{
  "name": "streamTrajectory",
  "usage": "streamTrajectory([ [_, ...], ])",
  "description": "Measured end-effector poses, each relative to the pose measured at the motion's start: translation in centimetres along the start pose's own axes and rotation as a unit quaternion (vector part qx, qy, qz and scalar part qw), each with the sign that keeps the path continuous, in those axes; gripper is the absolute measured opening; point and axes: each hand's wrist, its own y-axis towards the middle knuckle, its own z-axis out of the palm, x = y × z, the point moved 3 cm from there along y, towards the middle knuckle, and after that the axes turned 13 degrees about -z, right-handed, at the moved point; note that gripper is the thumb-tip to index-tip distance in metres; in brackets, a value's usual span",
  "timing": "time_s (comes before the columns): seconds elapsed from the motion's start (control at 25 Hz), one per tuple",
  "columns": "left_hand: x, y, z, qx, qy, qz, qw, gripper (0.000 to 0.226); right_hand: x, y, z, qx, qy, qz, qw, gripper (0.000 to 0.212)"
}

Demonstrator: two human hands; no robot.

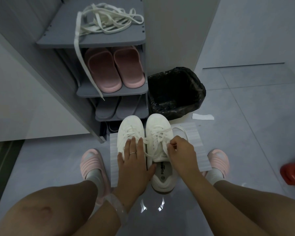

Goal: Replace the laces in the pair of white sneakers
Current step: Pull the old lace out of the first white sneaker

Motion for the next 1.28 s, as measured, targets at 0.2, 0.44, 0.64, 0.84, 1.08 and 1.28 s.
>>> streamTrajectory([
  [0.2,0.1,-0.3,-0.3,0.005,-0.03,-0.003,1.0,0.087,1.4,0.9,-1.9,-0.099,-0.074,-0.106,0.987,0.015],
  [0.44,0.1,0.0,-0.2,0.007,-0.031,-0.002,0.999,0.088,-0.9,0.3,-0.8,-0.022,0.055,0.024,0.998,0.02],
  [0.64,0.1,0.1,0.1,0.006,-0.05,0.001,0.999,0.086,0.1,0.1,-0.5,-0.098,0.041,-0.028,0.994,0.011],
  [0.84,0.0,0.2,0.1,0.006,-0.035,0.003,0.999,0.088,-0.4,1.8,-4.6,-0.249,0.174,0.06,0.951,0.009],
  [1.08,-0.1,0.2,-0.1,0.037,-0.01,-0.017,0.999,0.09,-0.7,-0.7,0.4,-0.067,0.186,0.136,0.971,0.023],
  [1.28,0.0,0.2,-0.3,0.044,-0.001,-0.016,0.999,0.086,-0.2,0.6,-2.3,-0.212,0.096,0.023,0.972,0.01],
])
